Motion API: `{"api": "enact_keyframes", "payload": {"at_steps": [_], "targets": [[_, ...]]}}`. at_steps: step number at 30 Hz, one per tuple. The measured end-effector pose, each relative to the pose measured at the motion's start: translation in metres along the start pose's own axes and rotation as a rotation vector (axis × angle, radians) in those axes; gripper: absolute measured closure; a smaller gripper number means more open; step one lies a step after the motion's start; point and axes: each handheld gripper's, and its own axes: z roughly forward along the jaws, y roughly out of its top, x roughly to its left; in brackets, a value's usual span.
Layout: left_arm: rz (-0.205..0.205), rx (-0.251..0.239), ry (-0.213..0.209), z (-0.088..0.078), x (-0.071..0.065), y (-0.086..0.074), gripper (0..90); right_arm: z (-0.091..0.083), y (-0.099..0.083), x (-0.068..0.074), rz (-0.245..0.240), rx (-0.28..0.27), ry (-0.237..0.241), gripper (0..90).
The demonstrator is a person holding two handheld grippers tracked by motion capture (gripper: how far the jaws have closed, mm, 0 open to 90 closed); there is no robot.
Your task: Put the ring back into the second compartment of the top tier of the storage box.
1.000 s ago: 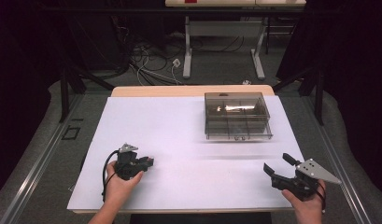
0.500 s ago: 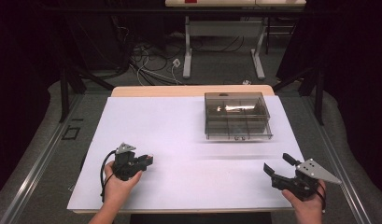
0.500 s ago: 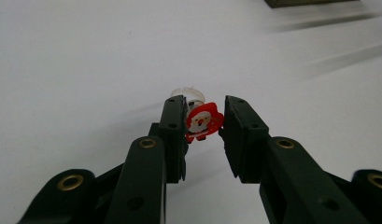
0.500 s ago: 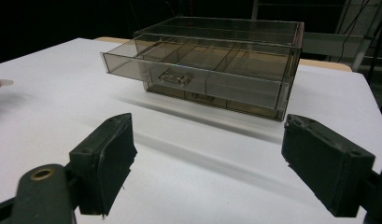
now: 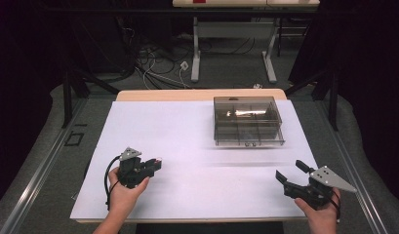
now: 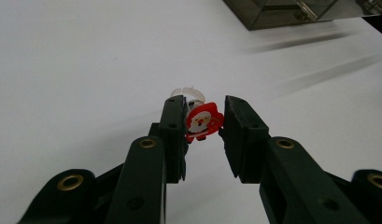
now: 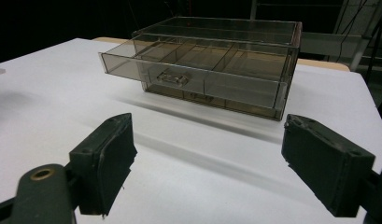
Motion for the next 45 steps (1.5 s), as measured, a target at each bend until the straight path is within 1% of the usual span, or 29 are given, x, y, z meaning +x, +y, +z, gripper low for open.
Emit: {"api": "enact_keyframes", "payload": {"at_steps": [1, 4, 6, 7, 9, 10, 11, 12, 14, 15, 16, 19, 21, 22, 24, 25, 26, 27, 28, 30, 31, 32, 33, 36, 37, 38, 39, 40, 45], "targets": [[0.005, 0.002, -0.006, 0.000, -0.002, 0.001, 69.8, 0.000, 0.000, 0.000, 0.001, -0.007, 0.001, 16.4], [0.026, 0.011, -0.016, 0.001, -0.007, 0.006, 69.8, 0.000, 0.000, -0.001, 0.004, 0.001, 0.002, 16.4], [0.031, 0.005, -0.016, 0.002, -0.008, 0.007, 69.8, -0.001, 0.000, -0.001, 0.005, 0.002, 0.001, 16.4], [0.032, 0.007, -0.029, 0.003, -0.012, 0.010, 69.8, -0.001, 0.000, -0.001, 0.006, 0.002, 0.001, 16.4], [0.038, 0.008, -0.037, 0.003, -0.015, 0.014, 69.8, -0.001, 0.000, -0.001, 0.008, 0.002, 0.000, 16.4], [0.036, -0.001, -0.038, 0.004, -0.017, 0.015, 69.8, -0.001, 0.000, -0.001, 0.009, 0.002, 0.000, 16.4], [0.044, 0.001, -0.042, 0.004, -0.018, 0.018, 69.8, -0.001, 0.000, -0.001, 0.008, 0.002, -0.001, 16.4], [0.044, 0.001, -0.042, 0.004, -0.018, 0.018, 69.8, -0.001, 0.000, -0.001, 0.008, 0.002, -0.001, 16.4], [0.044, -0.005, -0.060, 0.005, -0.023, 0.025, 69.8, -0.001, -0.001, -0.001, 0.008, 0.003, 0.000, 16.4], [0.044, -0.005, -0.060, 0.005, -0.023, 0.025, 69.8, -0.001, -0.001, -0.001, 0.008, 0.003, 0.000, 16.4], [0.052, -0.005, -0.066, 0.006, -0.028, 0.030, 69.8, -0.001, -0.001, -0.001, 0.009, 0.003, 0.000, 16.4], [0.078, -0.011, -0.074, 0.006, -0.034, 0.040, 69.8, -0.001, -0.001, -0.001, 0.007, 0.003, 0.001, 16.4], [0.074, -0.014, -0.077, 0.007, -0.037, 0.043, 69.8, -0.001, -0.001, -0.001, 0.008, 0.003, 0.000, 16.4], [0.074, -0.019, -0.094, 0.007, -0.042, 0.050, 69.8, -0.001, -0.001, -0.001, 0.009, 0.000, -0.005, 16.4], [0.087, -0.028, -0.106, 0.007, -0.047, 0.057, 69.8, -0.002, -0.001, -0.001, 0.012, 0.001, -0.002, 16.4], [0.087, -0.028, -0.106, 0.007, -0.047, 0.057, 69.8, -0.002, -0.001, -0.001, 0.011, -0.001, 0.000, 16.4], [0.104, -0.031, -0.109, 0.007, -0.052, 0.064, 69.8, -0.002, -0.001, -0.001, 0.017, 0.002, 0.000, 16.4], [0.110, -0.033, -0.111, 0.007, -0.055, 0.067, 69.8, -0.002, -0.001, -0.001, 0.011, 0.004, 0.000, 16.4], [0.112, -0.036, -0.119, 0.008, -0.059, 0.071, 69.8, -0.002, -0.001, -0.001, 0.012, 0.004, 0.000, 16.3], [0.134, -0.049, -0.118, 0.009, -0.064, 0.077, 69.8, -0.002, -0.001, -0.001, 0.012, -0.002, 0.003, 16.4], [0.139, -0.049, -0.119, 0.010, -0.067, 0.081, 69.8, -0.002, -0.001, -0.001, 0.011, 0.002, 0.000, 16.4], [0.139, -0.049, -0.119, 0.010, -0.067, 0.081, 69.8, -0.002, -0.001, -0.001, 0.015, 0.007, -0.001, 16.4], [0.150, -0.051, -0.128, 0.012, -0.073, 0.087, 69.8, -0.002, -0.001, -0.001, 0.015, 0.004, 0.000, 16.4], [0.172, -0.050, -0.133, 0.015, -0.081, 0.095, 69.8, -0.002, -0.001, -0.002, 0.012, 0.002, -0.001, 16.4], [0.172, -0.050, -0.133, 0.015, -0.081, 0.095, 69.8, -0.002, -0.001, -0.002, 0.011, 0.000, -0.002, 16.4], [0.180, -0.054, -0.135, 0.018, -0.085, 0.101, 69.8, -0.002, -0.001, -0.002, 0.014, -0.002, -0.003, 16.4], [0.180, -0.054, -0.135, 0.018, -0.085, 0.101, 69.8, -0.002, -0.001, -0.002, 0.016, 0.000, -0.002, 16.4], [0.187, -0.053, -0.135, 0.022, -0.088, 0.105, 69.8, -0.003, -0.001, -0.002, 0.014, 0.000, -0.007, 16.4], [0.188, -0.042, -0.137, 0.029, -0.094, 0.113, 69.8, -0.004, -0.001, -0.003, 0.011, 0.008, -0.004, 16.4]]}}
